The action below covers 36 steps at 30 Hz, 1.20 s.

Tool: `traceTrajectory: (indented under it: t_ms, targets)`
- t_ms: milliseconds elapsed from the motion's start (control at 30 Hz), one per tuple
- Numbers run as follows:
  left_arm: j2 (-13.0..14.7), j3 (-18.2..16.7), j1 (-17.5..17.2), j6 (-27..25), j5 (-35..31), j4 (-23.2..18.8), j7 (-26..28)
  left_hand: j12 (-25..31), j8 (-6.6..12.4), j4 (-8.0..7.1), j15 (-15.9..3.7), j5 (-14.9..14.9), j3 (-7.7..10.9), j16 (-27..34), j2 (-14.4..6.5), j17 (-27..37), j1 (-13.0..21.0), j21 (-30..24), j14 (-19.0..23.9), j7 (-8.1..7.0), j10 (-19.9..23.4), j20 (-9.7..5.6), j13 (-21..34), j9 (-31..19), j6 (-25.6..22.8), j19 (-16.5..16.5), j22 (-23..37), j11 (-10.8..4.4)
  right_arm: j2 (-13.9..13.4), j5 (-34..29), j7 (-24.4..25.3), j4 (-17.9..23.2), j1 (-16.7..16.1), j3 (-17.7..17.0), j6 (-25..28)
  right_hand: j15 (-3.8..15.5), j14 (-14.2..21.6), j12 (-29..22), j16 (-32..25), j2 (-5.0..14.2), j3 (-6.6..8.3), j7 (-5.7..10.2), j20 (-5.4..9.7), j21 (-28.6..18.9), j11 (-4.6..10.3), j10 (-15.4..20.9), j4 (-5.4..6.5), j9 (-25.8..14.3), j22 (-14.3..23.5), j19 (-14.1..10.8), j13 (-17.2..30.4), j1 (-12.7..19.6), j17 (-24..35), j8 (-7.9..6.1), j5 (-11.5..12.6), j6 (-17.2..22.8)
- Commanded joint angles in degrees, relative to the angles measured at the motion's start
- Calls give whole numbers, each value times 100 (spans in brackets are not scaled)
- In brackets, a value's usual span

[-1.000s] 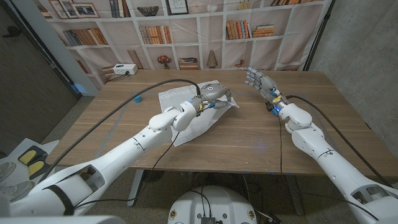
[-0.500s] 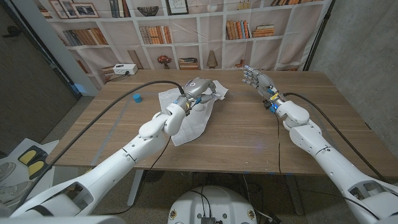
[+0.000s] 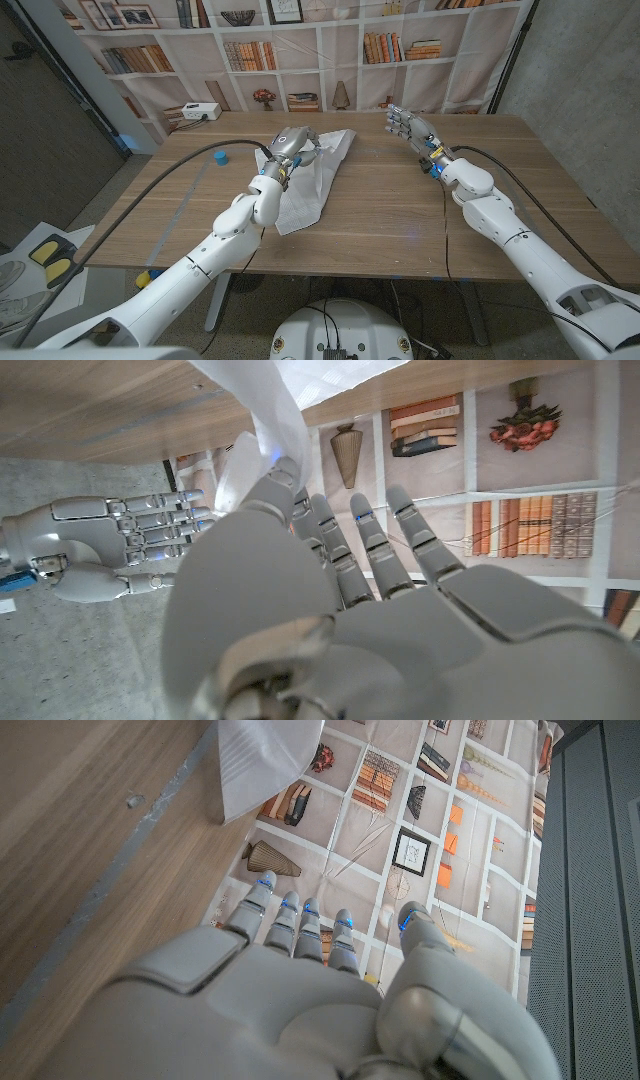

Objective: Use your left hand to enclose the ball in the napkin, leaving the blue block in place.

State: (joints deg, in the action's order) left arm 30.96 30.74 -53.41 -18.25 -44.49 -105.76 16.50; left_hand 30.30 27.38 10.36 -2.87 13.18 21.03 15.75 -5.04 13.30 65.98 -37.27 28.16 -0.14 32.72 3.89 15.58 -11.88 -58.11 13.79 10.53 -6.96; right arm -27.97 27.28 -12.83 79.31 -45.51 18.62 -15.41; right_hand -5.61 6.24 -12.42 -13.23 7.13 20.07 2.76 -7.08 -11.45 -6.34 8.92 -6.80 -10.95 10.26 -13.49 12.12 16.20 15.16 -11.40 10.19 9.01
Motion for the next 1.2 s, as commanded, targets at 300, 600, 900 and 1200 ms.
traceTrajectory:
  t_ms: [300,600,900,1200]
  targets:
    - [-23,386,-39,-1955,-455,59,-117,-44,467,-95,-627,61,147,-64,63,34,-116,20,-8,423,-75,30,54,-666,-481,-23,13,-78,48,-85,-14,-56,193,119,173,11,23,33,-13,-6,-14,6,-15,-32,18,32,2,-2,10,-17,9,-15,10,16,4,25]
    - [-33,1031,383,-2867,-1226,358,-686,-94,439,-289,-674,-25,148,-88,14,121,-530,25,-109,58,-148,28,99,-687,-265,-20,19,-225,85,-109,-8,-123,241,135,172,4,23,33,-13,-4,-16,11,-8,-32,6,33,1,-2,10,-16,9,-15,8,14,3,30]
    - [92,1257,639,-2972,-1328,361,-1431,-995,-1394,-446,-283,-214,-347,-292,444,146,-1670,235,-957,-805,-1665,124,58,-28,3094,-314,24,-5,131,-130,-11,-229,313,157,190,8,27,36,-16,-2,-19,11,-14,-31,25,25,1,-2,10,-15,10,-18,7,13,3,31]
    - [84,930,445,-2853,-932,132,-1043,-1326,-1732,-734,119,-123,-604,-412,395,200,-2468,512,-1545,-576,-2432,348,66,91,4619,-798,40,265,205,-125,-55,-387,408,172,165,4,26,33,-18,0,-26,2,-14,-30,-3,32,9,-2,10,-12,10,-30,8,11,2,35]
